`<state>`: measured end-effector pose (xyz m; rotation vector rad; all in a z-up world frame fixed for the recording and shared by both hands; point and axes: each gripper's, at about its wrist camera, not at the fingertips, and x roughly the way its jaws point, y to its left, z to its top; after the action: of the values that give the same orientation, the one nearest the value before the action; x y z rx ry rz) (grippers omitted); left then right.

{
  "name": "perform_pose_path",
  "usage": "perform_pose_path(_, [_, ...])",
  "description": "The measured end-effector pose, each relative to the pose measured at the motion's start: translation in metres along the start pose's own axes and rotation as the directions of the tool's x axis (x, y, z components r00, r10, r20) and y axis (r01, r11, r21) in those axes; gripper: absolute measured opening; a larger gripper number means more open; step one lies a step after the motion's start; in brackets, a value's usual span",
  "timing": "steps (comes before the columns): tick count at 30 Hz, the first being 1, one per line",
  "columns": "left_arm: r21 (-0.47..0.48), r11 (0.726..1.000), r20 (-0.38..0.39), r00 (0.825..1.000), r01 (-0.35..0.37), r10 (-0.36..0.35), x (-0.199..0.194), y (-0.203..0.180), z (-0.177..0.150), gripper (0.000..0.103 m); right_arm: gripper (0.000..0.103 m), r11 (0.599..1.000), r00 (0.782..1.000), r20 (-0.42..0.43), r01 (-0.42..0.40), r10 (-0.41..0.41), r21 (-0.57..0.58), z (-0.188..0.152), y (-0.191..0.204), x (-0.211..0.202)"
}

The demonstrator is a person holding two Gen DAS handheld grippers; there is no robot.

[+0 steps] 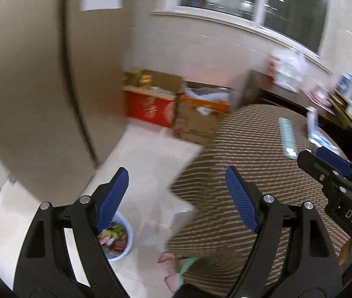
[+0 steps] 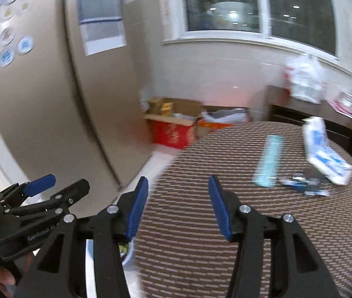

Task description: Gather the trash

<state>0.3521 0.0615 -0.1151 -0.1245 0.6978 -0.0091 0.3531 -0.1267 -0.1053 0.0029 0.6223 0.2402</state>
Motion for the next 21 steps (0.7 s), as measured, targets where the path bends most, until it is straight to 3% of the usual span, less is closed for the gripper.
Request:
perform_pose_path(3, [0.049, 0.996, -0.031, 0.997, 0.07, -0.068, 0.01, -0.053, 0.004, 0.079, 0.053, 0.996, 0.997, 0.014, 0.073, -0.074, 0.049, -0.001, -0.053, -0.02])
perform_pose_path(9, [0.143, 0.962, -0.096, 0.971, 0.232, -0.22, 0.04, -0.159, 0.011, 0.08, 0.054, 0.963, 0.98, 0.007, 0.192, -0.197, 0.187, -0.015, -0.159, -0.037])
perform_pose_path(15, [0.251, 0.923, -0.128, 0.955, 0.291, -0.267, 0.076, -0.235, 0.013, 0.08, 0.055, 0.921, 0.965, -0.021, 0.255, -0.26, 0.295, -0.034, -0.232, -0.044])
perform_pose_path(17, [0.304, 0.899, -0.137, 0.948, 0.316, -0.287, 0.089, -0.259, 0.014, 0.081, 0.056, 0.91, 0.962, -0.027, 0.267, -0.273, 0.318, -0.037, -0.25, -0.041])
perform_pose_path(21, [0.375, 0.873, -0.142, 0.95, 0.312, -0.279, 0.113, -0.286, 0.013, 0.08, 0.056, 0.896, 0.959, -0.044, 0.277, -0.28, 0.346, -0.042, -0.273, -0.033])
